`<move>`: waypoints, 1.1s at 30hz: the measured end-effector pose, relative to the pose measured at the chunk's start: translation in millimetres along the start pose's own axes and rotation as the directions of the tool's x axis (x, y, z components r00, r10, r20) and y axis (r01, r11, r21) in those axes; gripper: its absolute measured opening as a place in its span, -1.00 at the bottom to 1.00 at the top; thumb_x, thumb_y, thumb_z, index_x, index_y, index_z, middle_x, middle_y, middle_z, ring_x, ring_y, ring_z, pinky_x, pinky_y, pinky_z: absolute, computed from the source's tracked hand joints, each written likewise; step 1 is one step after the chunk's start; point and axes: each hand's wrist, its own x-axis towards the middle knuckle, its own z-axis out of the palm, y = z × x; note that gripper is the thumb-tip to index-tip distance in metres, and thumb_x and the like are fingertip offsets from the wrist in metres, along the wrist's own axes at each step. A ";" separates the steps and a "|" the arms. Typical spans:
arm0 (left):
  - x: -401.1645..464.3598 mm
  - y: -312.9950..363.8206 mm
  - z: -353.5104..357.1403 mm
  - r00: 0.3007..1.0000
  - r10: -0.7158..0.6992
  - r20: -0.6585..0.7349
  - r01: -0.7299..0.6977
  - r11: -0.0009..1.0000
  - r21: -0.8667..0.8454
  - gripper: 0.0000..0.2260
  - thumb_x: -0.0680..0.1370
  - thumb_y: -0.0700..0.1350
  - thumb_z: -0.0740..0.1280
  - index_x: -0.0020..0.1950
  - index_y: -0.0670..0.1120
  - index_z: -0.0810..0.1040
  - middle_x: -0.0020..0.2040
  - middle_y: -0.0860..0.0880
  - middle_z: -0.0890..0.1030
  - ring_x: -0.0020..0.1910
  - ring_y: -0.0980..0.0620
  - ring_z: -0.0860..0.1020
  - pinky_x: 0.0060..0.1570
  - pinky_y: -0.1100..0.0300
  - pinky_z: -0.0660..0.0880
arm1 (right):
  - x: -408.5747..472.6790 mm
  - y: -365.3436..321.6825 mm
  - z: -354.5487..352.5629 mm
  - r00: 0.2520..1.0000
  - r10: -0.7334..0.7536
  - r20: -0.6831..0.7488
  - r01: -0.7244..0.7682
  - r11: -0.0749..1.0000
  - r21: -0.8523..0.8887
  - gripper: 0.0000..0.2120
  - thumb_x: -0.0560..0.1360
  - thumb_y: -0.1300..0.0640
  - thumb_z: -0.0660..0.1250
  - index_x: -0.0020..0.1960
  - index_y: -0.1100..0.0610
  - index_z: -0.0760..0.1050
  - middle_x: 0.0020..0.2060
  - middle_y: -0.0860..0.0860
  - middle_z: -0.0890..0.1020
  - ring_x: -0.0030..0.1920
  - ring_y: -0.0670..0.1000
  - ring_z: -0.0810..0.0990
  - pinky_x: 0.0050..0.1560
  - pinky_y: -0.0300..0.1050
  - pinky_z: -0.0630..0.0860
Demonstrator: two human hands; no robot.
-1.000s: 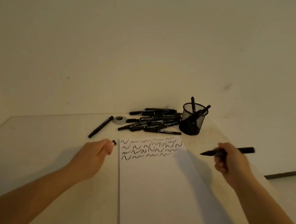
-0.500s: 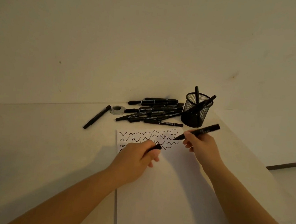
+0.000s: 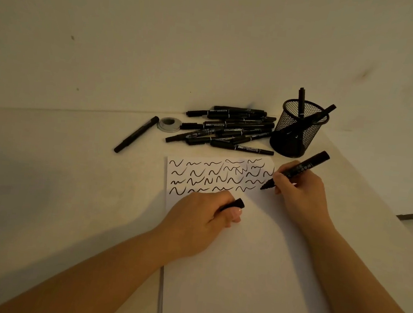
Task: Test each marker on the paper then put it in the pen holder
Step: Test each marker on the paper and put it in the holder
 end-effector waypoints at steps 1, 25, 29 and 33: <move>0.2 -0.3 0.0 1.000 -0.005 0.002 0.005 1.000 0.006 -0.80 0.58 0.04 0.15 -0.03 0.02 0.54 -0.30 0.28 0.54 -0.17 0.30 0.54 -0.22 0.46 0.38 | 0.7 -0.1 0.3 1.000 -0.004 0.008 0.004 1.000 -0.010 -0.88 0.46 0.13 0.29 -0.23 -0.03 0.48 -0.31 0.02 0.59 -0.26 0.01 0.56 -0.26 -0.23 0.39; 1.0 -3.7 1.7 1.000 0.010 -0.011 -0.011 0.996 -0.085 -0.87 0.58 -0.01 0.17 -0.15 0.11 0.45 -0.32 0.24 0.57 -0.28 0.33 0.56 -0.23 0.43 0.46 | -5.2 -51.2 -2.2 0.981 0.195 0.012 -0.178 0.867 0.465 -0.81 0.53 0.06 0.23 -0.17 0.03 0.58 -0.42 -0.04 0.58 -0.38 -0.10 0.50 -0.41 -0.27 0.42; 2.0 -4.7 2.1 1.000 0.013 -0.022 -0.015 0.996 -0.092 -0.88 0.58 -0.01 0.17 -0.13 0.09 0.45 -0.32 0.25 0.57 -0.25 0.32 0.56 -0.17 0.34 0.49 | -15.6 -60.7 11.9 0.932 0.330 0.150 -0.330 0.603 0.726 -0.69 0.53 0.03 0.18 -0.29 0.11 0.56 -0.56 -0.03 0.49 -0.54 -0.11 0.44 -0.58 -0.29 0.32; 1.3 -5.6 2.1 0.999 0.017 -0.027 -0.020 0.994 -0.111 -0.89 0.57 -0.01 0.19 -0.11 0.08 0.47 -0.30 0.24 0.58 -0.25 0.28 0.57 -0.19 0.35 0.49 | -27.9 -42.7 22.8 0.926 0.376 0.035 -0.278 0.615 0.738 -0.77 0.51 0.12 0.20 -0.32 0.12 0.43 -0.62 -0.05 0.42 -0.59 -0.08 0.35 -0.48 -0.19 0.28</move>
